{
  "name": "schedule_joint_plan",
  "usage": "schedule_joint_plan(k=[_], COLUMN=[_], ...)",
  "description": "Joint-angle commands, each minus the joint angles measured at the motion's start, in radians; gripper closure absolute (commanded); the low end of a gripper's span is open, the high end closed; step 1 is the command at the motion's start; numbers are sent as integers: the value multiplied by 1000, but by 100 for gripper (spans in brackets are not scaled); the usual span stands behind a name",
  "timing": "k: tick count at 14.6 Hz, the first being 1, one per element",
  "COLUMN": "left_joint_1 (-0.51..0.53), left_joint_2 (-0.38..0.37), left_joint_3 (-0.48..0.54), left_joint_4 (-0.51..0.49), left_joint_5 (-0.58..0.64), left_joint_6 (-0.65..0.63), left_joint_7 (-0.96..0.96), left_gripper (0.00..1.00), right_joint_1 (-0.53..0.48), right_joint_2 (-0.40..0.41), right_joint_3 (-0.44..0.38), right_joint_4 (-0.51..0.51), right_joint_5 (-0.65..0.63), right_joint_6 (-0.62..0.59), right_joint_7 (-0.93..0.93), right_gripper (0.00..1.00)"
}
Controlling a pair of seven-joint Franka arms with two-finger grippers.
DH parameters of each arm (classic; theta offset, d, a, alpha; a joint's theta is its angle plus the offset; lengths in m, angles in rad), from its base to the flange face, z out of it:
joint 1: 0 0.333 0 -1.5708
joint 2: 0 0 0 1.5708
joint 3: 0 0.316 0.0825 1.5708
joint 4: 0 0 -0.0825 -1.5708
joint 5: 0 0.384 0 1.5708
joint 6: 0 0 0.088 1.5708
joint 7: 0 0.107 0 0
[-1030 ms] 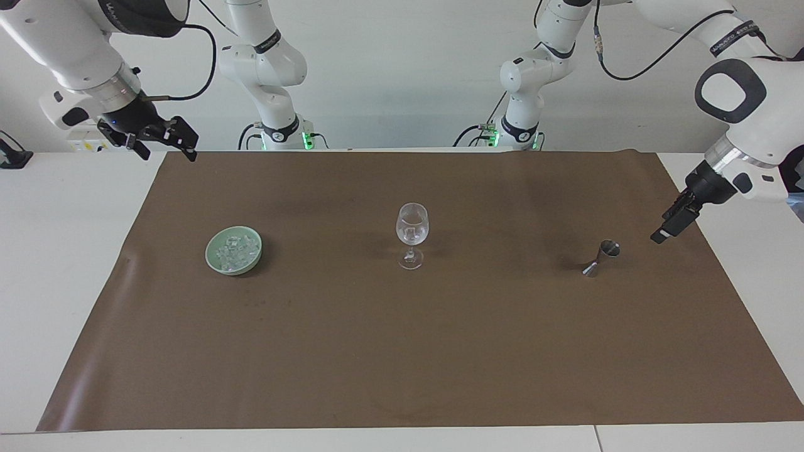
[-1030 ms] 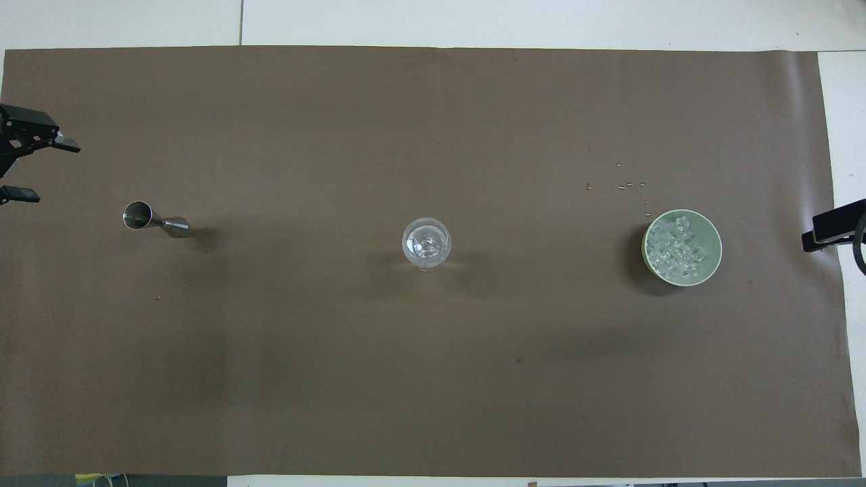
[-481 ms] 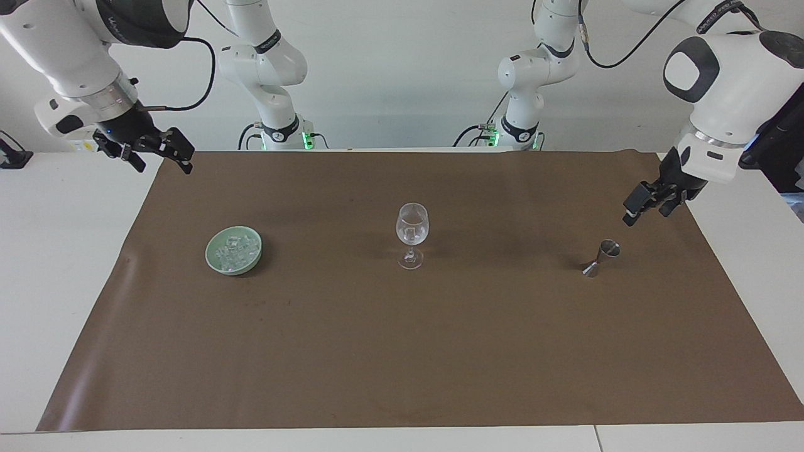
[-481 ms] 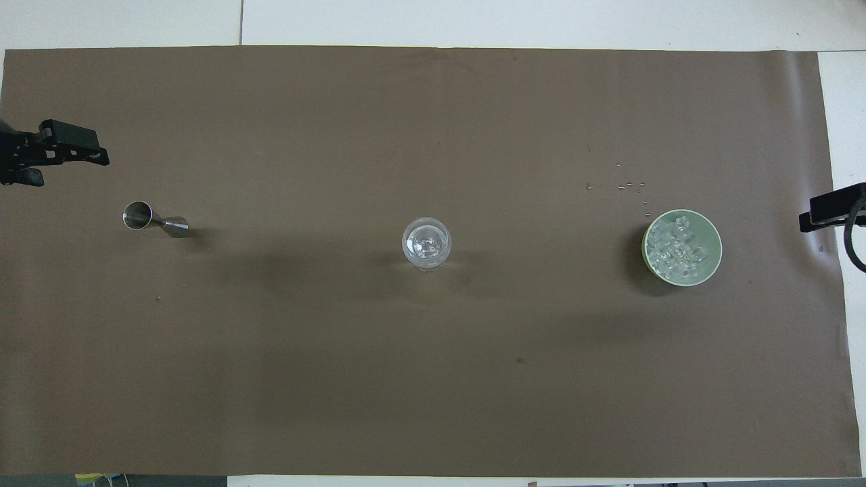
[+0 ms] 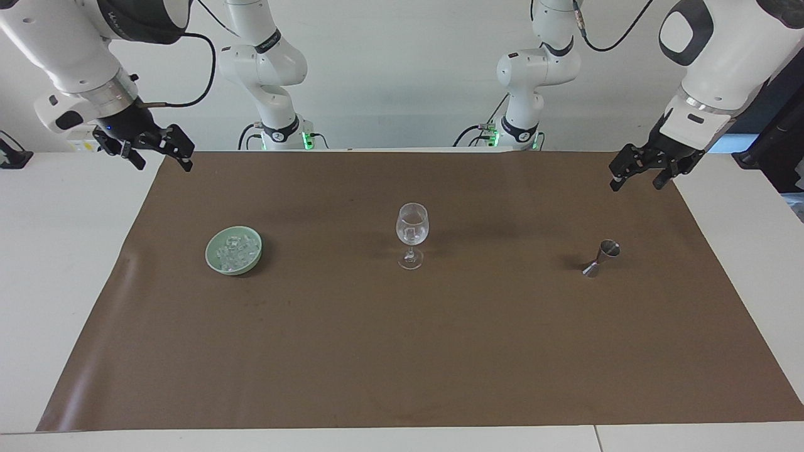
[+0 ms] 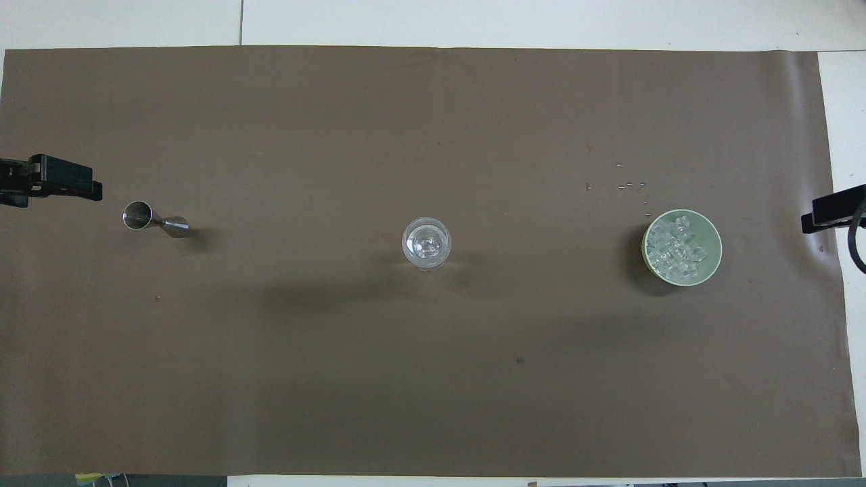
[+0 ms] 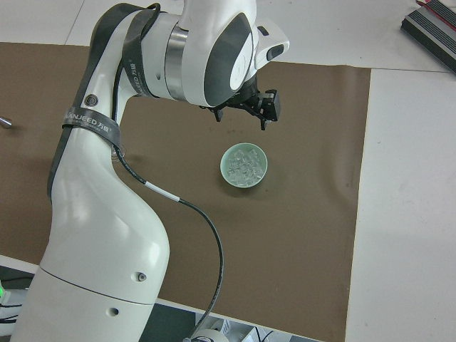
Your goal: Pour wine and add ice with both arms
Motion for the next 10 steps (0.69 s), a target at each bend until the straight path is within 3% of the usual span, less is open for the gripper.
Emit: schedule_joint_plan(k=[1, 10], left_joint_1=[-68, -83], left_joint_2=[43, -11], left_joint_3=[57, 78], left_joint_4=[101, 40], left_joint_5=[23, 20], left_joint_6=[-114, -135], left_joint_7=[47, 75], left_gripper=[0, 0], right_joint_1=[4, 5], right_joint_2=[-13, -10], right_joint_3=[-3, 2], right_joint_4=[9, 9], right_joint_5=[0, -2], right_joint_6=[-14, -8], right_joint_7=[-8, -6], right_gripper=[0, 0])
